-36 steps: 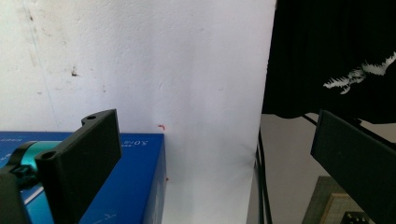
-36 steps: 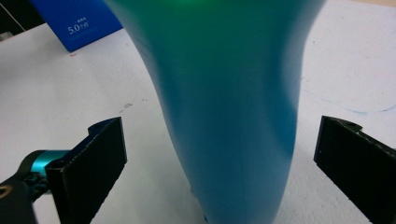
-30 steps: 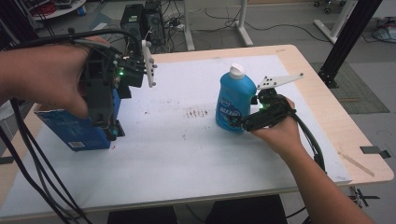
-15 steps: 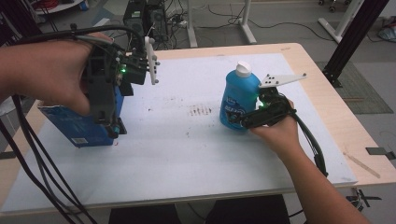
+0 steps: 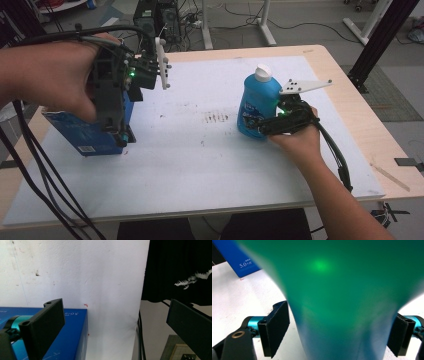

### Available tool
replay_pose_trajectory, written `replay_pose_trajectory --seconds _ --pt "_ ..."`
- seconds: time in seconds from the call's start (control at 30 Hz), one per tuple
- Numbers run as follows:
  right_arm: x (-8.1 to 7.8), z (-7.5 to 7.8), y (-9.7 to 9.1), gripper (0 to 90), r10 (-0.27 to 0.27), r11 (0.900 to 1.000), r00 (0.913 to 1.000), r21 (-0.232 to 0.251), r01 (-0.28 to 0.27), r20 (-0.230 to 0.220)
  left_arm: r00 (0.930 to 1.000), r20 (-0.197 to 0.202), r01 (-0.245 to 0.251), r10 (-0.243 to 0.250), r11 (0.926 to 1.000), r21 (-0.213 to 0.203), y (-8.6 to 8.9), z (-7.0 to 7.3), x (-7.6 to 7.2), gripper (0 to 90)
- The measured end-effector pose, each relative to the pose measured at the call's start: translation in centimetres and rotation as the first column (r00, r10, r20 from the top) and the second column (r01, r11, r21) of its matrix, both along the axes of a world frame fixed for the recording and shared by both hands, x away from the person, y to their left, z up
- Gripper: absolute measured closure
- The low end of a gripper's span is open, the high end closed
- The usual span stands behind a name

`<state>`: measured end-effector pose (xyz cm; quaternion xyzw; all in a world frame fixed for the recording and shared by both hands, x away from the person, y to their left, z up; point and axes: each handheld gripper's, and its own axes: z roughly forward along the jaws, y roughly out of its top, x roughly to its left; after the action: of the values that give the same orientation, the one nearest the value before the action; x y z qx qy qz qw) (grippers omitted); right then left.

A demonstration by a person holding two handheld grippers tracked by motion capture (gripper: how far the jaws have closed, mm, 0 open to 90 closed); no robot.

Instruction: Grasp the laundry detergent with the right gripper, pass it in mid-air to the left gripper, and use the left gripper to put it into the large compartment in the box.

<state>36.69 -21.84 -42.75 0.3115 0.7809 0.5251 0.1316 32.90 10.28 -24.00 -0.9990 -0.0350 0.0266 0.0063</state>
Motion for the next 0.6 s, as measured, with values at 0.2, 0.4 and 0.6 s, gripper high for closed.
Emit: replay_pose_trajectory --seconds 0.2,0.4,0.6 --pt "0.03 -0.13 -0.19 22.9 -0.004 0.9998 1.0 0.021 0.004 -0.002 1.0 -0.004 0.003 -0.003 1.0 0.003 -0.09 -0.11 0.05 1.7" --pt "0.0 -0.14 -0.27 23.3 0.002 0.9995 1.0 0.031 -0.002 0.003 1.0 -0.006 -0.002 0.002 1.0 0.006 -0.17 -0.11 0.12 1.8" --pt "0.01 -0.16 -0.27 25.4 0.001 0.9996 1.0 0.028 -0.001 0.006 1.0 -0.007 0.003 -0.003 1.0 0.006 -0.32 -0.14 0.18 1.7"
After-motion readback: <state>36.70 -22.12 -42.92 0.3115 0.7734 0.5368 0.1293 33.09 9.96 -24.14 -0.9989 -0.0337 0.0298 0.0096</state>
